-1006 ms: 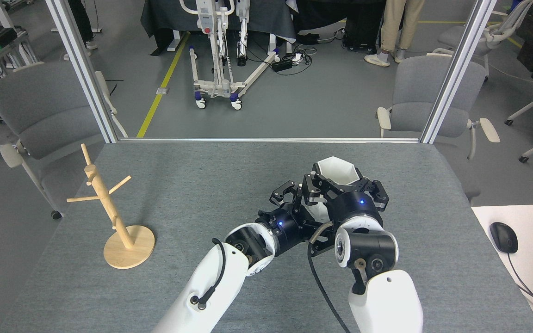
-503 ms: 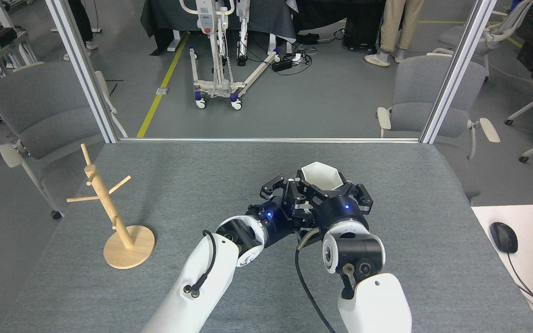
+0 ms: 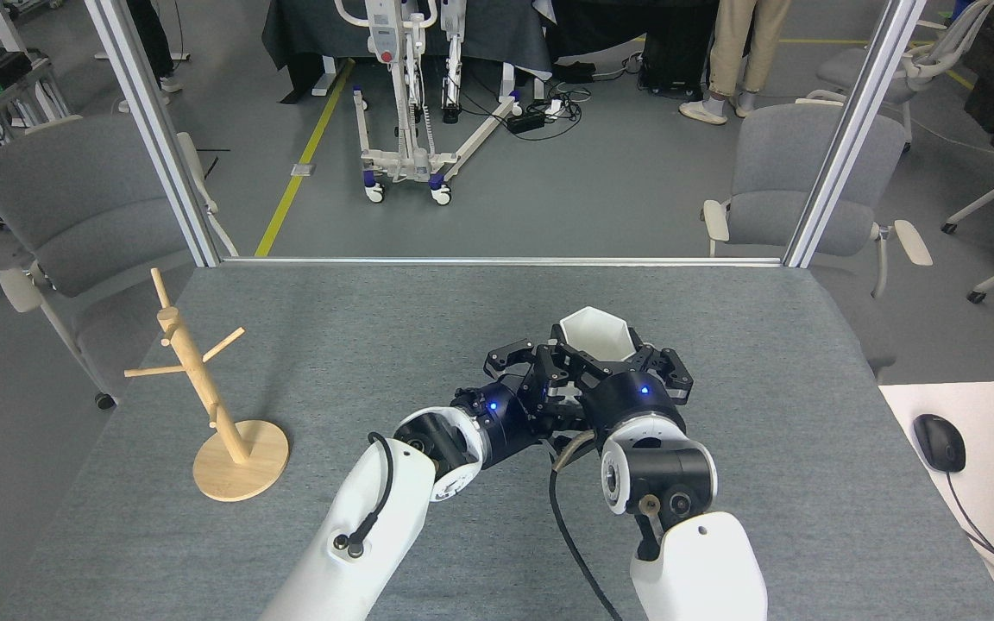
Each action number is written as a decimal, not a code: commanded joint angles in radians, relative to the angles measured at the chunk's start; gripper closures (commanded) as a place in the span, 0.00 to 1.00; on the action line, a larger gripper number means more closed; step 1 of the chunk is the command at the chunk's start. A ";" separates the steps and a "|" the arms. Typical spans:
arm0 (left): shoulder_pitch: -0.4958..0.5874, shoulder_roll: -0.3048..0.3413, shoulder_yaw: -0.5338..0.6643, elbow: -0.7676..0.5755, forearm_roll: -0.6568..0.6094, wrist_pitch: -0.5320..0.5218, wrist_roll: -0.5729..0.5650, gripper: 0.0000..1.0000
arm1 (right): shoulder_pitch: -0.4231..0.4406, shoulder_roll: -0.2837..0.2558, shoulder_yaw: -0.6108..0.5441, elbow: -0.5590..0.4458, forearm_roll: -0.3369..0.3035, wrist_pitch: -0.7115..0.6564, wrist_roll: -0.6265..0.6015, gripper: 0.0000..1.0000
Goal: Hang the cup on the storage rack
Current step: 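Grasp the cup with the left gripper and open the right gripper, then carry the cup with the left gripper beside the wooden stand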
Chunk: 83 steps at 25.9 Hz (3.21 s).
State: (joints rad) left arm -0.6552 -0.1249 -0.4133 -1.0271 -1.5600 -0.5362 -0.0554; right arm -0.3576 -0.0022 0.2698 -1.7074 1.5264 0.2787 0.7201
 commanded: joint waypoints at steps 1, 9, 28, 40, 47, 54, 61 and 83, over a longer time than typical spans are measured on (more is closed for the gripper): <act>0.000 0.001 0.014 -0.001 0.000 -0.024 -0.009 0.93 | 0.005 -0.001 0.000 0.002 0.000 -0.009 0.007 1.00; 0.000 0.001 0.018 0.005 0.001 -0.028 -0.029 1.00 | 0.012 -0.005 -0.001 0.002 0.000 -0.009 0.005 1.00; 0.000 0.002 0.016 0.005 0.001 -0.030 -0.029 1.00 | 0.023 -0.013 -0.004 0.009 -0.003 -0.010 -0.007 0.25; 0.000 0.004 0.016 0.005 0.001 -0.030 -0.035 1.00 | 0.034 -0.007 -0.012 0.048 -0.014 -0.016 -0.176 0.01; 0.000 0.004 0.018 0.007 0.003 -0.030 -0.035 1.00 | 0.037 0.002 -0.012 0.052 -0.035 -0.016 -0.237 0.01; 0.002 0.004 0.018 0.009 0.003 -0.030 -0.035 1.00 | 0.035 0.018 -0.020 0.052 -0.098 -0.012 -0.444 0.03; 0.057 0.004 0.019 0.005 0.003 -0.028 -0.018 1.00 | 0.028 0.025 -0.050 0.052 -0.292 -0.012 -0.774 0.03; 0.623 0.131 0.680 -0.703 0.060 -0.249 0.054 1.00 | 0.358 -0.245 -0.575 0.132 -0.184 -0.415 -0.717 0.02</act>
State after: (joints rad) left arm -0.0575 0.0063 0.1598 -1.7190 -1.5047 -0.7620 -0.0261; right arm -0.0330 -0.2422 -0.2975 -1.5730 1.3257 -0.1244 0.0017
